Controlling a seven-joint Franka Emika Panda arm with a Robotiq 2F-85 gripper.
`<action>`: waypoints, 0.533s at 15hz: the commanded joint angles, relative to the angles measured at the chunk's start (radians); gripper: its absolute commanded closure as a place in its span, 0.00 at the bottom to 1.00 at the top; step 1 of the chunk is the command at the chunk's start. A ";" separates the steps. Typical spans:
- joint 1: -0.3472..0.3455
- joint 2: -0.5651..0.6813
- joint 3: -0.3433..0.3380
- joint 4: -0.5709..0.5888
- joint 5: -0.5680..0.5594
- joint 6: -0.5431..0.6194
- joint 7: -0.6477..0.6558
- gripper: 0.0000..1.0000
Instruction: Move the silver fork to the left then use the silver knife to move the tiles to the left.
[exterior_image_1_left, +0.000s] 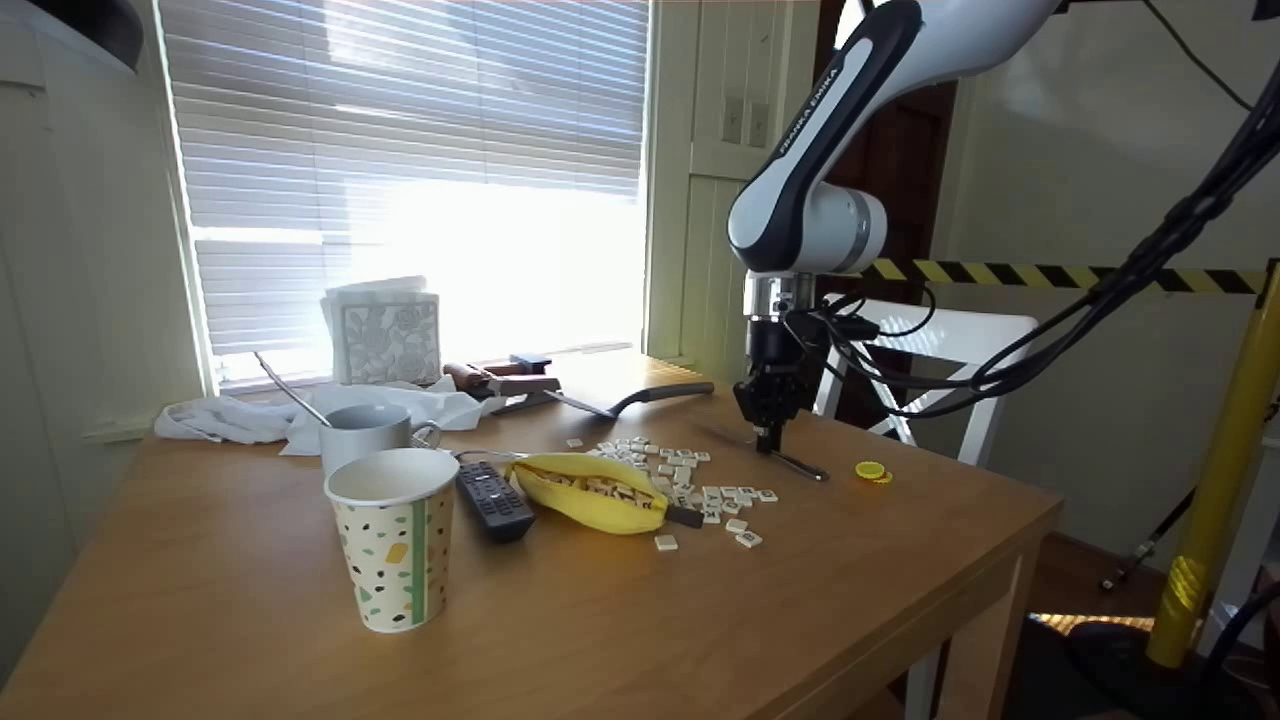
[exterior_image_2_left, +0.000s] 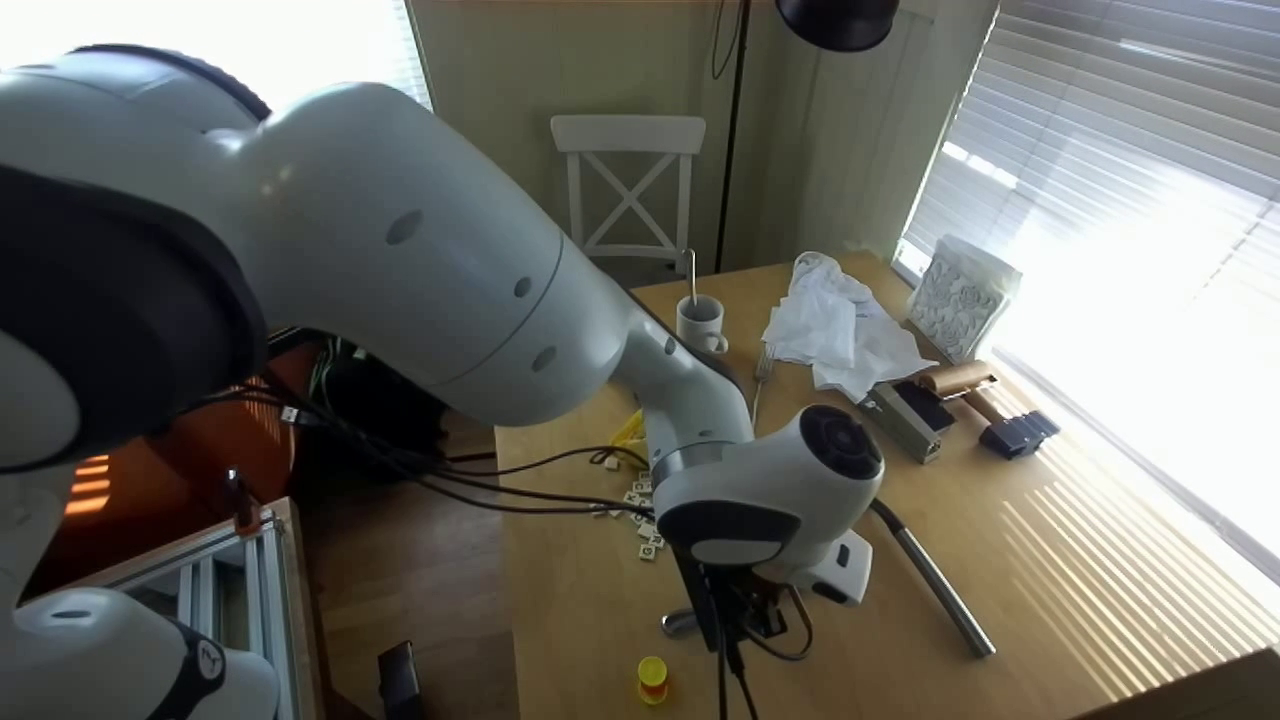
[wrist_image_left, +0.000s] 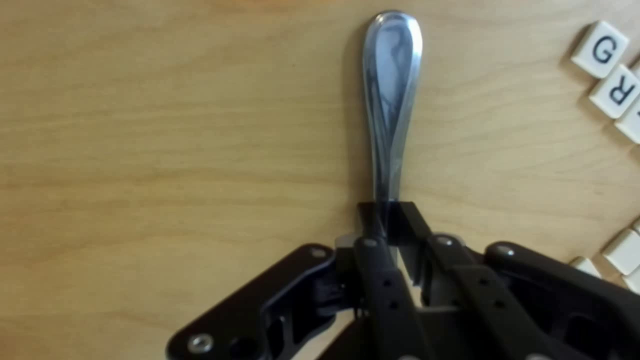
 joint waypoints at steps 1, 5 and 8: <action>0.010 0.036 -0.009 0.050 -0.031 -0.056 0.020 0.96; 0.015 0.044 -0.009 0.071 -0.045 -0.086 0.009 0.61; 0.035 0.026 -0.018 0.064 -0.071 -0.083 0.027 0.46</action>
